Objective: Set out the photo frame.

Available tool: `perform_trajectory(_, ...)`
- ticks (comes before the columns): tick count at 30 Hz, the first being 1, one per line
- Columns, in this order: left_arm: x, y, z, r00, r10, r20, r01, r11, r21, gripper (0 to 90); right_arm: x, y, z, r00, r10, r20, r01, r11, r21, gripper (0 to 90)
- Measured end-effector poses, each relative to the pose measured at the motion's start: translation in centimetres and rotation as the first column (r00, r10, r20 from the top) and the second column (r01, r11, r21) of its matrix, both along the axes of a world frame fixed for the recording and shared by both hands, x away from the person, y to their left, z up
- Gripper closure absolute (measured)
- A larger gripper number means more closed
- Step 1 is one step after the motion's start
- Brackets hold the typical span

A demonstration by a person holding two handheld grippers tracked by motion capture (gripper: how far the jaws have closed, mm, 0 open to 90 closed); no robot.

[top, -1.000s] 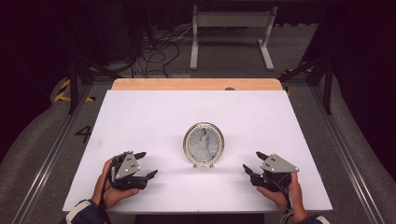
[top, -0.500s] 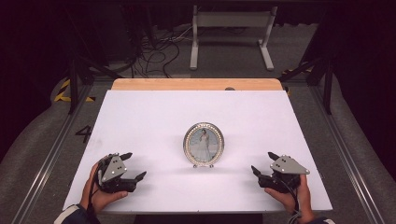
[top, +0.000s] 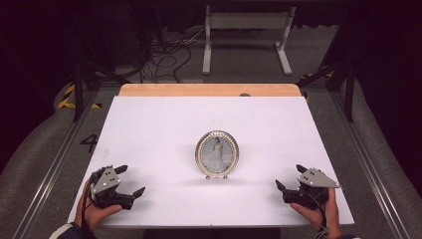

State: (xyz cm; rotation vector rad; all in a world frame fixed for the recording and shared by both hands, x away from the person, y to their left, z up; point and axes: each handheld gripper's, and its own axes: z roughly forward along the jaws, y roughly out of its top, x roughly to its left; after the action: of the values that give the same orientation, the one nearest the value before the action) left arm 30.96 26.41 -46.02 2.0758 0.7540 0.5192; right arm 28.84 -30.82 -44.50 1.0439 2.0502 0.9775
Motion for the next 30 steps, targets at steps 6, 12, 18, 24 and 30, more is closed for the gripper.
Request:
perform_trajectory(6,-0.45,0.33,0.06,0.9998,0.014,0.012,-0.014,0.9995,-0.029,4.4,0.03,-0.23,-0.08,0.9999,-0.012,0.011,0.011,1.000,0.016,10.9)
perform_trajectory(12,-0.37,0.16,0.01,0.9999,0.009,0.009,-0.009,0.9995,-0.029,4.5,0.01,-0.25,-0.23,0.9996,-0.027,0.012,0.027,1.000,0.008,11.0)
perform_trajectory(18,-0.34,0.38,-0.11,0.9996,0.029,0.007,-0.029,0.9994,-0.017,3.9,-0.12,-0.21,0.08,0.9989,-0.031,0.034,0.030,0.999,0.019,11.3)
perform_trajectory(24,-0.25,0.23,-0.17,0.9995,0.031,0.006,-0.031,0.9995,-0.010,3.9,-0.09,-0.21,0.00,0.9990,-0.028,0.034,0.027,1.000,0.016,11.4)
perform_trajectory(30,-0.23,0.18,-0.18,0.9994,0.032,0.008,-0.032,0.9995,-0.001,3.9,-0.08,-0.25,-0.04,0.9993,-0.026,0.029,0.025,1.000,0.015,12.1)
